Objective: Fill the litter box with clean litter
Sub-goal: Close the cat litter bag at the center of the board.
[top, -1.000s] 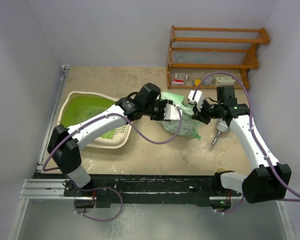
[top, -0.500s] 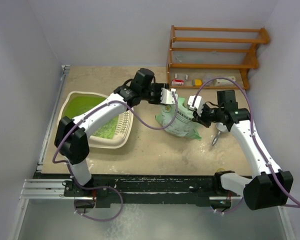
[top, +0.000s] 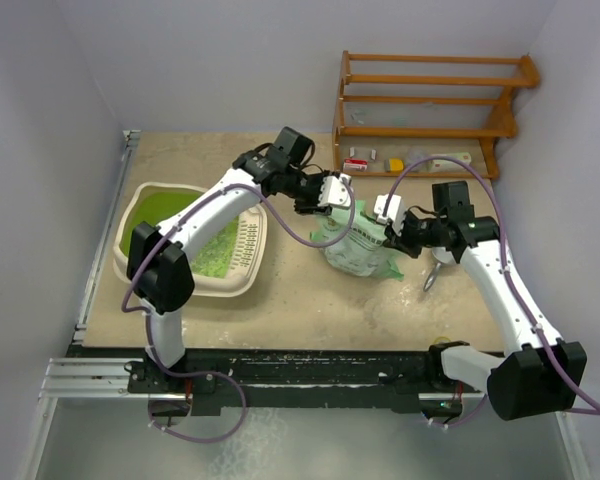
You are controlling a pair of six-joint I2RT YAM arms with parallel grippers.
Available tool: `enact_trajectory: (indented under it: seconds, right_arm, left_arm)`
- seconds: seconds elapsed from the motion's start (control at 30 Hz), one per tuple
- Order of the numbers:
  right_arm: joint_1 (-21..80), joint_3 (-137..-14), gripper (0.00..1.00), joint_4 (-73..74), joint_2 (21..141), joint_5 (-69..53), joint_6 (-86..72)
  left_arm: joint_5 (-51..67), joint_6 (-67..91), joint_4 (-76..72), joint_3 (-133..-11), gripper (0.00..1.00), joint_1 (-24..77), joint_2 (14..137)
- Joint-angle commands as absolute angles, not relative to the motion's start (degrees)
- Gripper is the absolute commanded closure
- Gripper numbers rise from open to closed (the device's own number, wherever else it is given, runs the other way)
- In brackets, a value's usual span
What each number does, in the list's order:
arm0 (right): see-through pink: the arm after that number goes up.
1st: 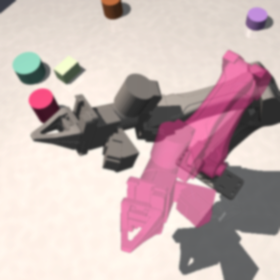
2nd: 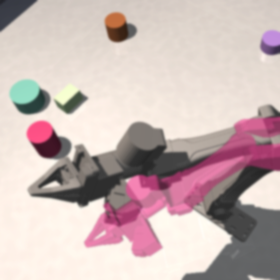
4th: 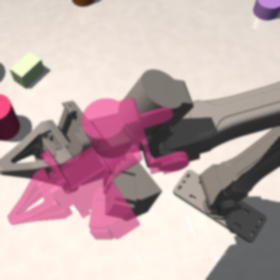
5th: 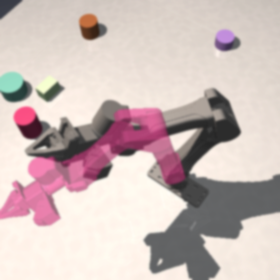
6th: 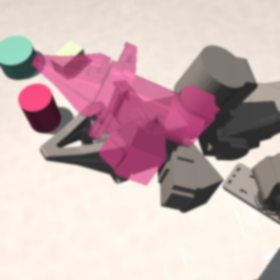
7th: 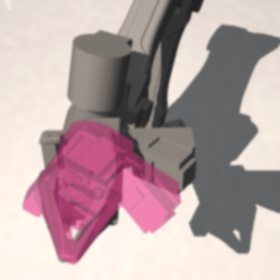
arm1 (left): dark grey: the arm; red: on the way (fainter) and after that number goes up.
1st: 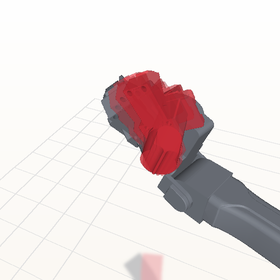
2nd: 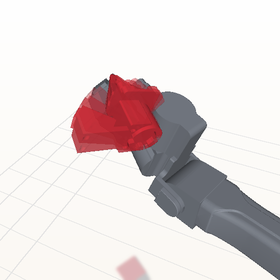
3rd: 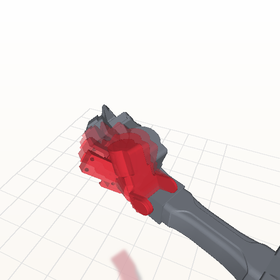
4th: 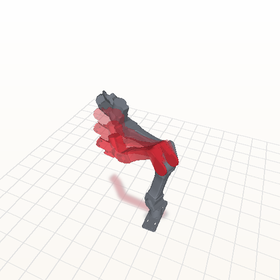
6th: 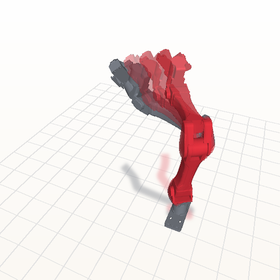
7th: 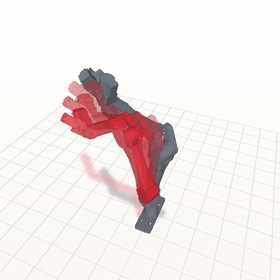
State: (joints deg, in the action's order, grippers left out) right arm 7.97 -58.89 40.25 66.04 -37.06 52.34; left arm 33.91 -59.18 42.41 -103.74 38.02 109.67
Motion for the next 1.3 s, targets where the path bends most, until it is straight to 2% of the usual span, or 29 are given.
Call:
enact_trajectory:
  seconds: [0.0, 0.27, 0.67, 1.0, 1.1, 1.13, 1.17, 1.2, 1.27]
  right_arm:
    - [7.65, -61.55, 1.0, 38.49, 66.08, -38.12, 52.75]
    - [7.65, -61.53, 1.0, 38.19, 66.62, -38.17, 52.43]
    - [7.68, -61.35, 1.0, 38.06, 66.82, -38.24, 52.18]
    - [7.65, -62.34, 1.0, 41.03, 65.51, -38.86, 53.43]
    - [7.67, -61.82, 1.0, 41.16, 65.45, -38.79, 54.17]
    - [7.65, -61.6, 1.0, 41.26, 65.47, -38.85, 54.46]
    - [7.67, -61.35, 1.0, 41.48, 65.51, -38.93, 54.72]
    - [7.65, -61.2, 1.0, 41.58, 65.54, -39.01, 55.09]
    - [7.65, -60.88, 1.0, 42.26, 65.54, -39.04, 56.04]
  left_arm:
    - [39.55, -60.71, 50.6, -105.79, 0.57, 34.88, 105.91]
    - [44.96, -59.69, 49.4, -106.84, 0.57, 35.14, 107.11]
    - [45.03, -59.59, 44.25, -109.23, 0.55, 39.33, 111.64]
    - [36.75, -66.16, 46.76, -105.09, 0.56, 40.89, 116.4]
    - [31.0, -70.01, 45.42, -102.04, 0.63, 40.92, 115.26]
    - [28.74, -70.88, 45.15, -101.44, 0.72, 40.93, 115.02]
    - [26.25, -71.18, 43.47, -100.61, 0.87, 40.89, 114.8]
    - [23.5, -70.84, 41.97, -100.03, 0.95, 40.93, 114.58]
    - [17.4, -70.25, 39.87, -98.89, 0.97, 40.9, 113.51]
